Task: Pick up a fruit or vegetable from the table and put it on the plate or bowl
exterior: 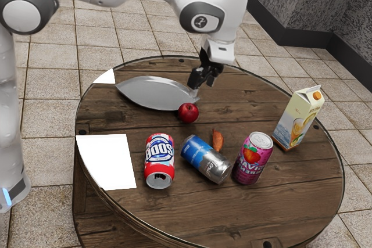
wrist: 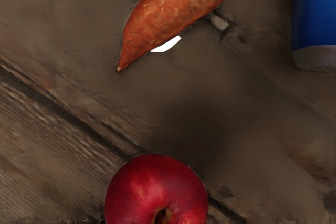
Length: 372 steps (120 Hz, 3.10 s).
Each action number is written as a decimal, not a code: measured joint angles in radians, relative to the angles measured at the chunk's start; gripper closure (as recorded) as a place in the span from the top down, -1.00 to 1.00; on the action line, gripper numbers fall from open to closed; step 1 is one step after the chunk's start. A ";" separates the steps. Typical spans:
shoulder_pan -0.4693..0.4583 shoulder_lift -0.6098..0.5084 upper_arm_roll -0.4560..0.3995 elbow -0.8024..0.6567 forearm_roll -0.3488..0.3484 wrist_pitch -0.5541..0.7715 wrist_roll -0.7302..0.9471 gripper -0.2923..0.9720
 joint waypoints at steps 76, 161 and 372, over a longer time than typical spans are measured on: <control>0.018 0.046 0.017 -0.059 0.021 0.061 0.189 0.54; 0.009 0.069 0.032 -0.171 0.028 0.139 0.256 0.54; -0.001 -0.067 0.170 -0.215 0.023 0.125 0.278 0.40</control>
